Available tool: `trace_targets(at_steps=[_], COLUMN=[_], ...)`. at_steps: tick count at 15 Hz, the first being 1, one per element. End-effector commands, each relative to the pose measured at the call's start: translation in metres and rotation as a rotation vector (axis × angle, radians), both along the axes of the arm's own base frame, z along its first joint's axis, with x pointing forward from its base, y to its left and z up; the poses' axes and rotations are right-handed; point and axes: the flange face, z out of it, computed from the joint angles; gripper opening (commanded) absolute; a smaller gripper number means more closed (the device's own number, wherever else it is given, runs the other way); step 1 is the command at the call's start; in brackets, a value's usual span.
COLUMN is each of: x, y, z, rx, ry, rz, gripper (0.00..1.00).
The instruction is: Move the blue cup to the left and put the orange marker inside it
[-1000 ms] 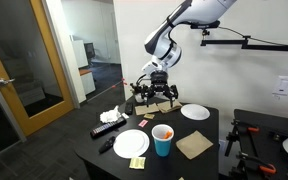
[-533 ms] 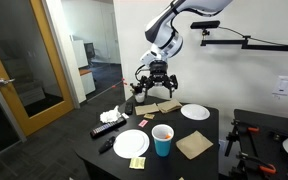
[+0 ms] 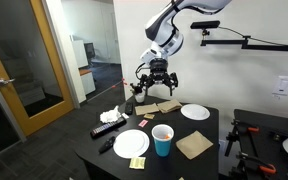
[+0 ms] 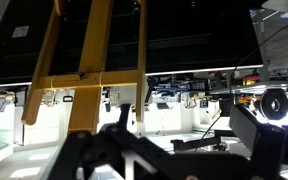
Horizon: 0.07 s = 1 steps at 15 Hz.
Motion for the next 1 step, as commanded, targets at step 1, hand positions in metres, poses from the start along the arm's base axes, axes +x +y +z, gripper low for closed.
trace_targets(at_steps=[1], x=[0.0003], y=[-0.0005], z=[0.0002], rx=[0.0], ry=[0.001], rz=[0.001], gripper=[1.0])
